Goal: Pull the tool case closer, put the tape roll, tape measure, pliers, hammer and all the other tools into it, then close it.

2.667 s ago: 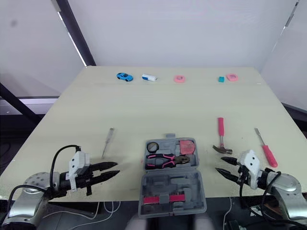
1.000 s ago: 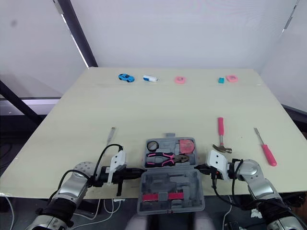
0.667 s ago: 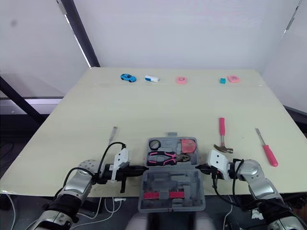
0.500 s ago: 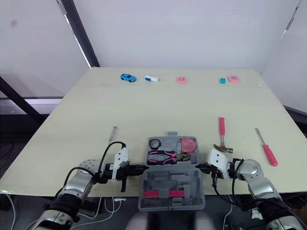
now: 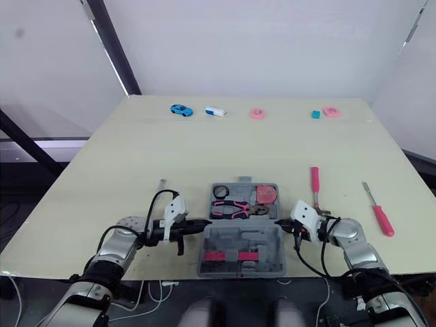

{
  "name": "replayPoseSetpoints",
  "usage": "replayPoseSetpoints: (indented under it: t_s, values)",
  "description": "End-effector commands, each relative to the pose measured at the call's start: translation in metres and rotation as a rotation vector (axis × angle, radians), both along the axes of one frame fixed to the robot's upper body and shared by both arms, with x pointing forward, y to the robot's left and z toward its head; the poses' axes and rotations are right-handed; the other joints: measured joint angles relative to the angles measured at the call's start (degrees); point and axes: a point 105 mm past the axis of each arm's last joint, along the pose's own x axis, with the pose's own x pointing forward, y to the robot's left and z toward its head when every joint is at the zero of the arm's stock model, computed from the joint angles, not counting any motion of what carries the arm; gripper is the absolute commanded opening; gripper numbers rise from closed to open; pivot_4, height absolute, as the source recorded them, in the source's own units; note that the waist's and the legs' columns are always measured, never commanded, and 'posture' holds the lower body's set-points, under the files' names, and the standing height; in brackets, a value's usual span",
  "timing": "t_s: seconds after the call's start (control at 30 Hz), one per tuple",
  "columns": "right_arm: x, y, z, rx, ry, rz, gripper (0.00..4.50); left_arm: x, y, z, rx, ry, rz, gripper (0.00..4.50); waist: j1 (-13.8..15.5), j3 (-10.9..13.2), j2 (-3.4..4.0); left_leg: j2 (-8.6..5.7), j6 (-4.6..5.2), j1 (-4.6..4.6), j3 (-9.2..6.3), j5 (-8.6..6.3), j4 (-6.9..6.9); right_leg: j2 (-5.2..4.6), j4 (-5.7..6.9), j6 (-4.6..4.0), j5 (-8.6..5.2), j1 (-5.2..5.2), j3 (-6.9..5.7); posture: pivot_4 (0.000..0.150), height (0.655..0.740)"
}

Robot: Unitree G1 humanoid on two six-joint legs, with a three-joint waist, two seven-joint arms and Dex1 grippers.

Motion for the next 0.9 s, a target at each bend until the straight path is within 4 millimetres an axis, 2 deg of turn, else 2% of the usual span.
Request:
replayPoseSetpoints:
  t_s: [0.03,0.33,0.63,0.9]
  values:
    - [0.010,0.009,0.015,0.032,-0.073,0.012,0.04,0.012,-0.003,0.005,-0.002,-0.037,0.039,0.00,0.0,0.0,0.00,0.00,0.00,0.00,-0.01,0.00,0.00,0.05,0.00,0.00,0.00,0.01,0.05,0.150,0.7395]
    - [0.026,0.011,0.021,0.045,-0.107,-0.035,0.04,0.019,-0.004,0.005,-0.007,-0.029,0.053,0.00,-0.3,0.0,0.00,0.00,0.00,0.01,-0.01,0.00,0.03,0.12,0.02,0.01,0.01,0.01,0.13,0.150,0.7395]
    - [0.028,0.013,0.018,0.042,-0.105,-0.040,0.04,0.028,-0.004,0.006,-0.002,-0.033,0.083,0.00,-0.5,0.0,0.00,0.00,0.00,0.01,-0.01,0.00,0.03,0.12,0.02,0.20,0.12,0.01,0.14,0.150,0.7395]
    - [0.029,0.012,0.018,0.039,-0.107,-0.047,0.04,0.025,-0.007,0.003,-0.001,-0.024,0.066,0.00,-0.5,0.0,0.00,0.00,0.00,0.01,-0.01,0.00,0.03,0.12,0.03,0.20,0.12,0.01,0.14,0.150,0.7395]
